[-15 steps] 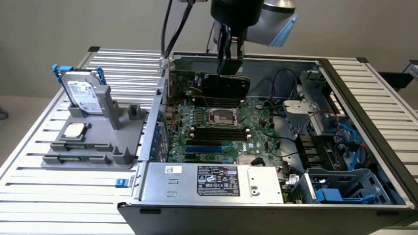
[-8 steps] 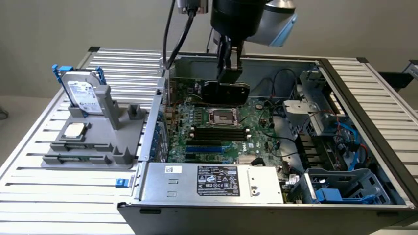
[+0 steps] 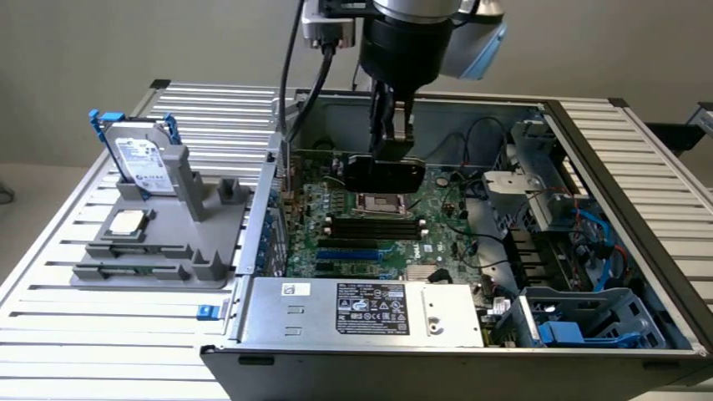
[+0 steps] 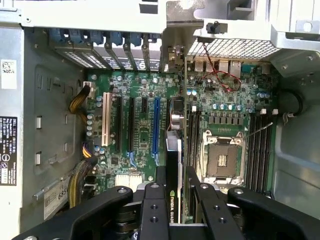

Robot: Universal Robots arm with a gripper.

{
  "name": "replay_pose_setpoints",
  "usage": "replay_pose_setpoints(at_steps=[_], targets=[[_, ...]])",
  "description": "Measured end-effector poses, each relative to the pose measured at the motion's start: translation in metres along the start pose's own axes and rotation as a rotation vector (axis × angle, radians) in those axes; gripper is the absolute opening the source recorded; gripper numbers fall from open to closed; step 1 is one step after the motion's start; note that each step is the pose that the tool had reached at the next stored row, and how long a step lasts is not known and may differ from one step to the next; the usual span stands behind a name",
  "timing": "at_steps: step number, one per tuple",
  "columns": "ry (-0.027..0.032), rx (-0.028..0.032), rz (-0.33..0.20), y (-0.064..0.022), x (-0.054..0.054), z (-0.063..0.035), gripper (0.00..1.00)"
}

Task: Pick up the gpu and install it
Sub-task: 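Insert the gpu into the slot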

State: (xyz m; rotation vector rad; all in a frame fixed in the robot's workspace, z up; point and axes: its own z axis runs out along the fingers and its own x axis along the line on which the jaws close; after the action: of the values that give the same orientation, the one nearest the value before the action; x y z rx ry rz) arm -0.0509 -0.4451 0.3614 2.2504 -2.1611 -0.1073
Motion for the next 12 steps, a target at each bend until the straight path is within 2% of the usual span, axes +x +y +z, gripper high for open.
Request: replay_pose_setpoints(at_steps=[6, 12], targets=[[-0.0004, 0.0, 0.0, -0.0003, 0.009, 0.0105, 0.26], [-0.0005, 0.0, 0.0, -0.0005, 0.013, 0.0214, 0.26]])
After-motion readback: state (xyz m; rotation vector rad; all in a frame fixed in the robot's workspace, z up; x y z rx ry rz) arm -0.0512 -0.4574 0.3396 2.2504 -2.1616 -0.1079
